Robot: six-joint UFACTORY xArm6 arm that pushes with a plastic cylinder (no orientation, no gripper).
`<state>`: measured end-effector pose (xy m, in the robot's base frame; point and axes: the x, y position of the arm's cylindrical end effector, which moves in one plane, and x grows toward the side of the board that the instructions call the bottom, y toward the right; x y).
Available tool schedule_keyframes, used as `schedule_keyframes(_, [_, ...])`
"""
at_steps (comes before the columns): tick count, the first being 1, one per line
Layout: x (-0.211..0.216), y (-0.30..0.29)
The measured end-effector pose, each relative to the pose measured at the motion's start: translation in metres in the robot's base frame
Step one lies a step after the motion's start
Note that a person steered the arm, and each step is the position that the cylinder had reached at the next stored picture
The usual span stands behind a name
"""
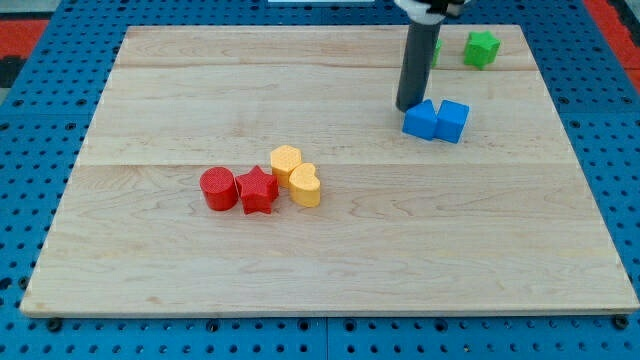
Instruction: Slide the blue triangle along with the blue cube towards the center of the board
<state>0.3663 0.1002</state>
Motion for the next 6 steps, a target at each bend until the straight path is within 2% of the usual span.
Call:
schedule_keyframes(1, [0.012, -0.028])
schedule_keyframes(2, [-0.011, -0.013])
schedule_keyframes(4, [-0.019, 0.083])
schedule_keyframes(6, [0.022, 0.135])
